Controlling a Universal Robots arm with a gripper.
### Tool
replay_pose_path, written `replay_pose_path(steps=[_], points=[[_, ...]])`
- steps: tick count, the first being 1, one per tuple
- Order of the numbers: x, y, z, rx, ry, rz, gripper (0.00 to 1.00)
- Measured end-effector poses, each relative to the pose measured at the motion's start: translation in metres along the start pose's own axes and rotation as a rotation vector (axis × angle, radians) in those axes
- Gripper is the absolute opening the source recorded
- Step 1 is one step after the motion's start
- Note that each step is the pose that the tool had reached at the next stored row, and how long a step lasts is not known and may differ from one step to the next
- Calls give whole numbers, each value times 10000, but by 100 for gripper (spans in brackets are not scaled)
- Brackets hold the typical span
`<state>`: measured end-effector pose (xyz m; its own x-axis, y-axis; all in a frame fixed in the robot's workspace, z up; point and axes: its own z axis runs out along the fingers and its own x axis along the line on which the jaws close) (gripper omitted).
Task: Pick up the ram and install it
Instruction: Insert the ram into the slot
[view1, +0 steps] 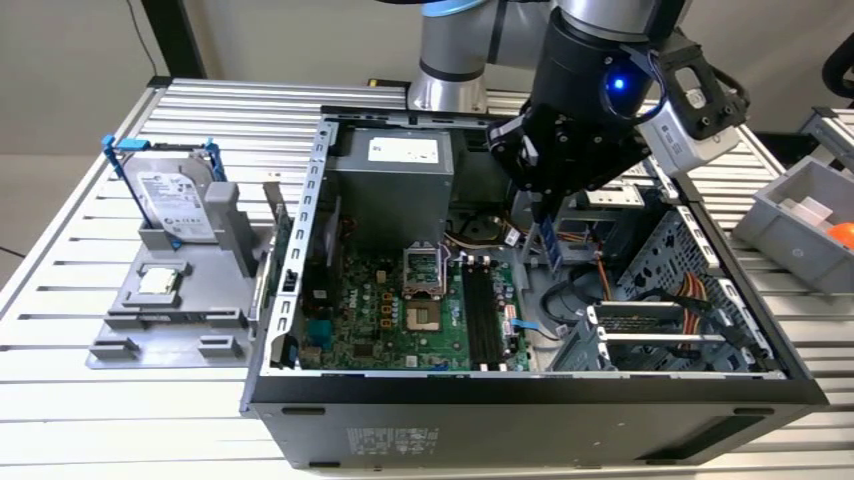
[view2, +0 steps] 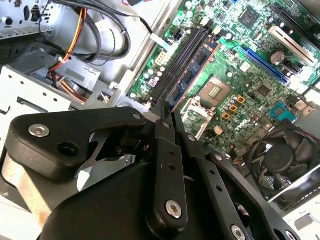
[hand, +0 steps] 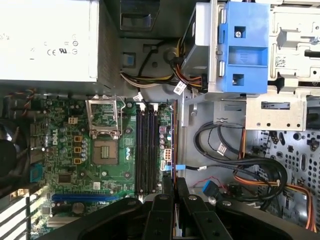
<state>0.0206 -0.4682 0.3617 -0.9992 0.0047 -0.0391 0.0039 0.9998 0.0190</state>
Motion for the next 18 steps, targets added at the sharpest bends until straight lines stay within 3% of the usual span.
replay_pose_path(steps=[12, 18], points=[[0, 0, 14, 1, 17, 54, 0], [3, -2, 91, 6, 14, 182, 0]])
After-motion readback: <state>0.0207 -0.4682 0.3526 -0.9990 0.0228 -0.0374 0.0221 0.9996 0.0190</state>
